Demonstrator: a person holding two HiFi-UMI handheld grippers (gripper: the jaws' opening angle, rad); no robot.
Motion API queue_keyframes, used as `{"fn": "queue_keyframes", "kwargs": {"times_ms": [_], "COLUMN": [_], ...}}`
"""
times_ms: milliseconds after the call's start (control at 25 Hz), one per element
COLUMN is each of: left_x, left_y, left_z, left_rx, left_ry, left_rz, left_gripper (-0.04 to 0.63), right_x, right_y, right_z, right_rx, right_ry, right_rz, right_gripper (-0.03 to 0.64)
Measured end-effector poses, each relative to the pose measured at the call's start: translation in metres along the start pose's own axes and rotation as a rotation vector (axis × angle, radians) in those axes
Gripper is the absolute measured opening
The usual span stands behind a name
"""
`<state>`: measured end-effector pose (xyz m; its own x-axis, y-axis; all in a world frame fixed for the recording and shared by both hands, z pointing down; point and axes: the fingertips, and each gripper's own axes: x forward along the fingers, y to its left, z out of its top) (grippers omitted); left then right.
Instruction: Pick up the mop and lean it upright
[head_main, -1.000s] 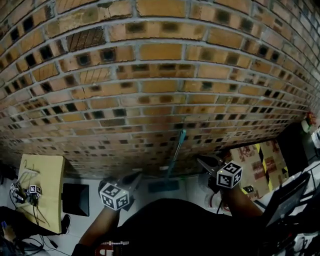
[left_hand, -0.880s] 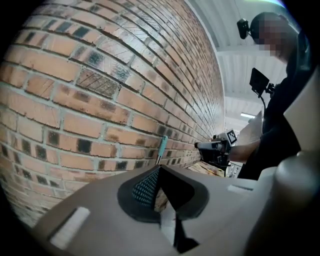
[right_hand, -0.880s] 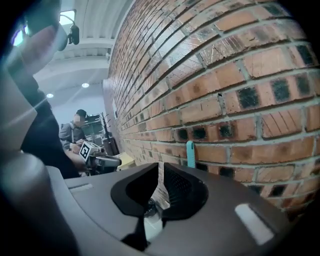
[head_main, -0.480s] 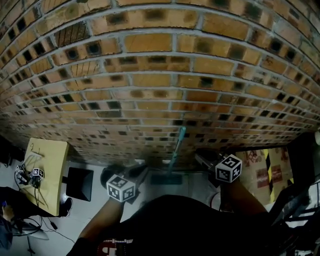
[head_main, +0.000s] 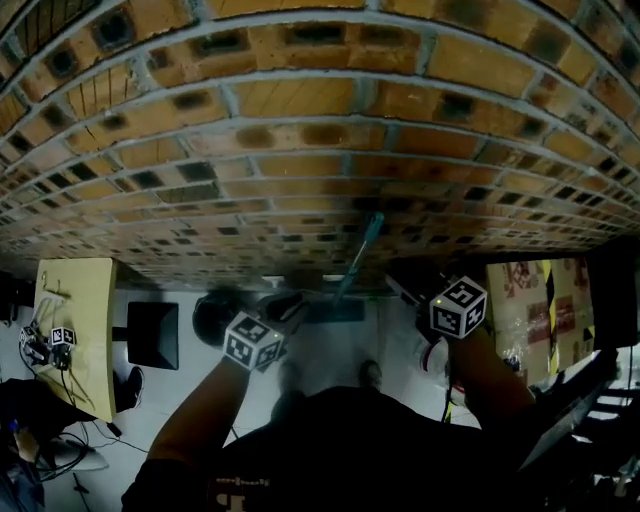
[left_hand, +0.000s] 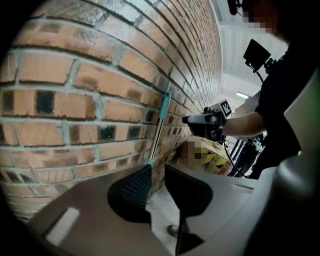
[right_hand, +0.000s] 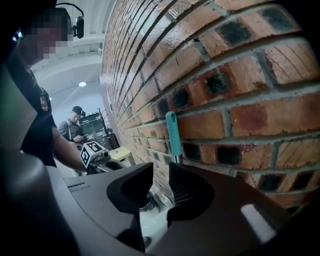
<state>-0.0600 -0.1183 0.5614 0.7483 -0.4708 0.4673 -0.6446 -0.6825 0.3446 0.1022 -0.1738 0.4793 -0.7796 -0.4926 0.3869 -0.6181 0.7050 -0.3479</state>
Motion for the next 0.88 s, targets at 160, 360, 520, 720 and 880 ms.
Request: {"fn": "queue_keyframes", "kwargs": {"times_ms": [160, 360, 520, 720, 880], "left_x": [0.035, 0.081, 0.116, 0.159, 0.191], "left_y": [0.024, 0.043, 0.056, 0.063, 0.068], "left_z": [-0.031, -0.082, -0.105, -0.131, -0.142], "left_rx": [0.020, 0.025, 0.048, 0.072, 0.090], "left_ry": [0.043, 0.126, 0.147, 0.169, 0.174], "left_rz": [-0.007, -0.029, -0.052, -0.065, -0.067], "left_gripper": [0.088, 0.132, 0.149, 0.167, 0.181], "right_x": [0.023, 0.054, 0.076, 0.094, 0.111], "right_y": [-0.018, -0.038, -0.052, -0.067, -0.070], "right_z": [-0.019, -0.053, -0.077, -0.110, -0.130], "right_rx": [0.006, 0.000, -0.029, -0.033, -0.048], "right_ry": [0.005, 0.030, 0.049, 0.077, 0.097], "right_rz": [0.003, 0.010, 0.017, 0.021, 0.045], "right_gripper": [0.124, 0.138, 0.154, 0.171, 0.194]}}
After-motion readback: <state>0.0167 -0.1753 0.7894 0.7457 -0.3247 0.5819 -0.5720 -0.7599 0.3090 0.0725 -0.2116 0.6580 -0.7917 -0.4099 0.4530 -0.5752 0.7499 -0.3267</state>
